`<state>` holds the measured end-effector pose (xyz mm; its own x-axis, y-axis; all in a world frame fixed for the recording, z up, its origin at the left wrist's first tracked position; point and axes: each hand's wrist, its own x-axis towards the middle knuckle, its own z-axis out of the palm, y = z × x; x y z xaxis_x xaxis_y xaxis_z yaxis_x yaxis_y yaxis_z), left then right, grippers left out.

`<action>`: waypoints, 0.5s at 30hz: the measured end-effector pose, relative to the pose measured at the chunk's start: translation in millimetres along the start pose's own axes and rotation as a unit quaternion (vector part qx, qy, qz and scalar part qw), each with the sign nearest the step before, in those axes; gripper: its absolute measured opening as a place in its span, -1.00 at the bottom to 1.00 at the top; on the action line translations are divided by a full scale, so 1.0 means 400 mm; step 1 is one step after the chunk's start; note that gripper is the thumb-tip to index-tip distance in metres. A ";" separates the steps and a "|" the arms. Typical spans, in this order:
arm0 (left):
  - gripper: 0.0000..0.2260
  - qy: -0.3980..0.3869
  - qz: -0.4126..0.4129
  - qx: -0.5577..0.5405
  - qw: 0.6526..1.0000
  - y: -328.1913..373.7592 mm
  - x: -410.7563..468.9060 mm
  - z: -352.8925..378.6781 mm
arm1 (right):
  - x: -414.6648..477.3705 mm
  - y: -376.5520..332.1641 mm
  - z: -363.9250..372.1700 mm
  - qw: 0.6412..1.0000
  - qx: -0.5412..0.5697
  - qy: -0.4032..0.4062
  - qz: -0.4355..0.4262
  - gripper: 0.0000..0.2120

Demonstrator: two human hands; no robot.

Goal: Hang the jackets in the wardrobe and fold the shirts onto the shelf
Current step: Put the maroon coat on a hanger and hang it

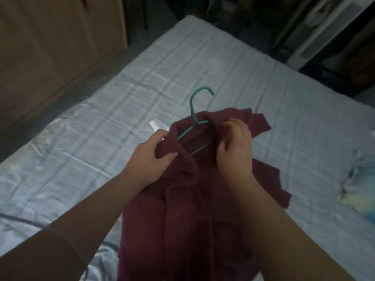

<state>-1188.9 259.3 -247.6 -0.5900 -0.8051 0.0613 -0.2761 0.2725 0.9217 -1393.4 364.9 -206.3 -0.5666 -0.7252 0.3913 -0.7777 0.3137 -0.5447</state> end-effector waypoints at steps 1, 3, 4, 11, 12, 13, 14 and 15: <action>-0.70 -0.012 0.017 0.007 1.000 0.042 -0.022 -0.015 | -0.005 -0.033 -0.062 1.000 -0.003 0.019 -0.012 -0.58; -0.71 -0.029 0.048 0.022 0.998 0.124 -0.072 -0.046 | -0.019 -0.094 -0.183 0.997 -0.035 0.028 -0.055 -0.50; -0.72 -0.031 0.064 0.031 0.997 0.165 -0.100 -0.063 | -0.029 -0.119 -0.241 0.995 -0.064 0.005 -0.079 -0.45; -0.72 -0.021 0.159 0.101 0.982 0.432 -0.341 -0.204 | -0.169 -0.243 -0.575 0.969 -0.170 -0.137 -0.119 -0.56; -0.70 -0.018 0.166 0.119 0.979 0.472 -0.380 -0.224 | -0.199 -0.260 -0.618 0.968 -0.174 -0.132 -0.125 -0.60; -0.68 -0.013 0.171 0.138 0.975 0.514 -0.416 -0.244 | -0.231 -0.277 -0.663 0.969 -0.170 -0.125 -0.127 -0.62; -0.65 -0.006 0.179 0.158 0.971 0.558 -0.450 -0.263 | -0.263 -0.295 -0.707 0.973 -0.158 -0.118 -0.122 -0.64; -0.63 0.004 0.189 0.177 0.966 0.603 -0.483 -0.282 | -0.292 -0.314 -0.750 0.977 -0.143 -0.111 -0.114 -0.66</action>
<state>-1056.0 421.0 6.0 -0.6938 -0.6162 0.3727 -0.2853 0.7104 0.6433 -1311.2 594.1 38.8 -0.3205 -0.9016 0.2906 -0.9393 0.2628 -0.2207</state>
